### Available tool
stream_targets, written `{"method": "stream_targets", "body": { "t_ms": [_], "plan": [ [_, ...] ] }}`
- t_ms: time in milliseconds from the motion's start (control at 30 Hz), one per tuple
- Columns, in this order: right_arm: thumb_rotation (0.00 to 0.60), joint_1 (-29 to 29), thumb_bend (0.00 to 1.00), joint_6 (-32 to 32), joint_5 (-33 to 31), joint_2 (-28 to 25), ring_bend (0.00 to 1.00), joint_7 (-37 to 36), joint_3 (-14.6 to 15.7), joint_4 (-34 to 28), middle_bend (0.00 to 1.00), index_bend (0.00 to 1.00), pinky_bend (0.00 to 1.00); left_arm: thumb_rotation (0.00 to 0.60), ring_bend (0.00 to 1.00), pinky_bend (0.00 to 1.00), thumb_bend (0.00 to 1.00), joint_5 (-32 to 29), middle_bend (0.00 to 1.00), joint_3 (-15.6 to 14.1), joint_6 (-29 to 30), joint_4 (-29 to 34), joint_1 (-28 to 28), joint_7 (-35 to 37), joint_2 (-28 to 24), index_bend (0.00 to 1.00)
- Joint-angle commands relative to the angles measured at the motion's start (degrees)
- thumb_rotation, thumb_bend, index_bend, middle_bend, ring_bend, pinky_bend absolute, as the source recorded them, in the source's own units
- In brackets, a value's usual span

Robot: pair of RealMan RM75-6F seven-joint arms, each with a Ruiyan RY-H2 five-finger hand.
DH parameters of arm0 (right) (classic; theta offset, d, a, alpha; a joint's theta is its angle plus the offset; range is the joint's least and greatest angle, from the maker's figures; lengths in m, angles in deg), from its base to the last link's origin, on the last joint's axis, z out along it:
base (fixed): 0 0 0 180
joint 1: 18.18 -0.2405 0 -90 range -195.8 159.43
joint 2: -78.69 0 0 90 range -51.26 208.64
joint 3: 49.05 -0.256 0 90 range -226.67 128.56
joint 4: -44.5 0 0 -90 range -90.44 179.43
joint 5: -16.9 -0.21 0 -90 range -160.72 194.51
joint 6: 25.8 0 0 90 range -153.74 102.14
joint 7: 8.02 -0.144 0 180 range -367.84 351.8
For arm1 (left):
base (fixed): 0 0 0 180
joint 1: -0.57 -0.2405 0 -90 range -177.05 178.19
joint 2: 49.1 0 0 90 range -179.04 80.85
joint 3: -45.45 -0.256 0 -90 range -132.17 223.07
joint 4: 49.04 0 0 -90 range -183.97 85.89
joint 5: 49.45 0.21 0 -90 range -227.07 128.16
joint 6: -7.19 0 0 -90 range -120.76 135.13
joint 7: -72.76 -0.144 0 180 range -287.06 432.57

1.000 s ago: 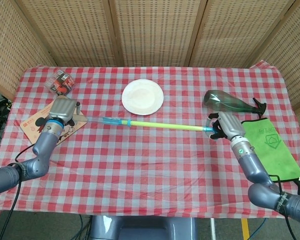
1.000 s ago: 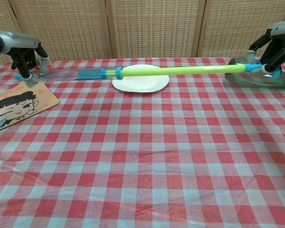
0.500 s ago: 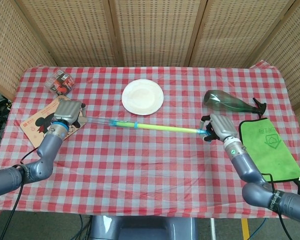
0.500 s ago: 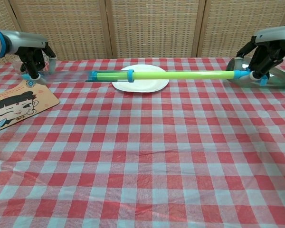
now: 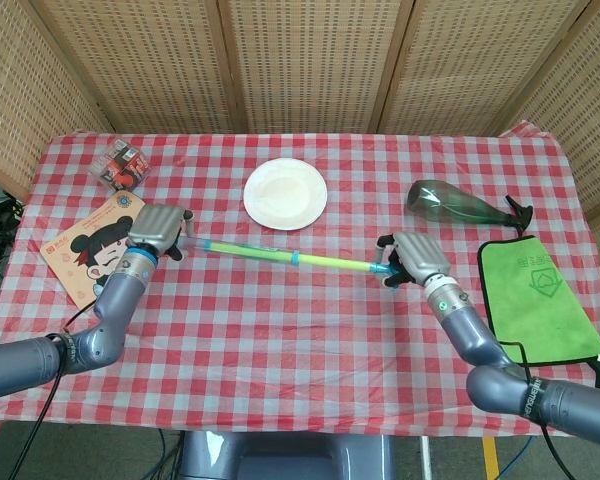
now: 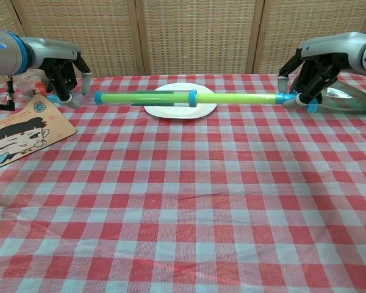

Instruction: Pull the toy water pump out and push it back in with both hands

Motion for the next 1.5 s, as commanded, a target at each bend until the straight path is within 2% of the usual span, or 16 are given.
{"method": "stream_targets", "body": {
  "t_ms": [33, 567, 1333, 1400, 1467, 1500],
  "plan": [
    [0.6, -0.4, 0.51, -0.3, -0.5, 0.2, 1.0, 0.4, 0.1, -0.4, 1.0, 0.83, 0.65, 0.6, 0.73, 0.58, 0.33, -0.6, 0.81, 0.2, 0.3, 0.6, 0.4, -0.3, -0.2, 0.63],
    [0.6, -3.0, 0.51, -1.5, -2.9, 1.8, 1.0, 2.8, 0.5, -2.7, 1.0, 0.83, 0.65, 0.6, 0.73, 0.58, 0.33, -2.6, 0.81, 0.5, 1.0, 3.9, 1.8, -0.7, -0.7, 0.63],
    [0.6, -5.2, 0.5, -1.6, -3.9, 3.8, 0.99, 3.9, 1.4, -1.6, 1.0, 0.83, 0.65, 0.6, 0.73, 0.58, 0.33, -3.2, 0.8, 0.5, 0.3, 3.7, 3.6, -0.1, 1.4, 0.61],
    [0.6, -5.2, 0.47, -1.7, -4.0, 3.8, 0.95, 4.1, 1.6, -1.4, 0.99, 0.8, 0.63, 0.6, 0.69, 0.55, 0.33, -3.0, 0.75, 0.4, 0.5, 3.7, 3.7, -0.1, 1.5, 0.56],
    [0.6, -4.8, 0.44, -2.8, -2.6, 3.5, 0.83, 5.5, 2.8, -0.8, 0.88, 0.68, 0.53, 0.6, 0.58, 0.45, 0.31, -3.3, 0.59, -0.5, 0.3, 4.2, 3.9, -1.3, 0.8, 0.47],
    [0.6, -4.8, 0.41, -2.4, -2.6, 3.1, 0.72, 5.9, 3.3, -0.8, 0.77, 0.57, 0.44, 0.6, 0.49, 0.37, 0.3, -3.8, 0.47, -0.8, -0.2, 4.6, 4.1, -1.6, 0.3, 0.39]
  ]
}}
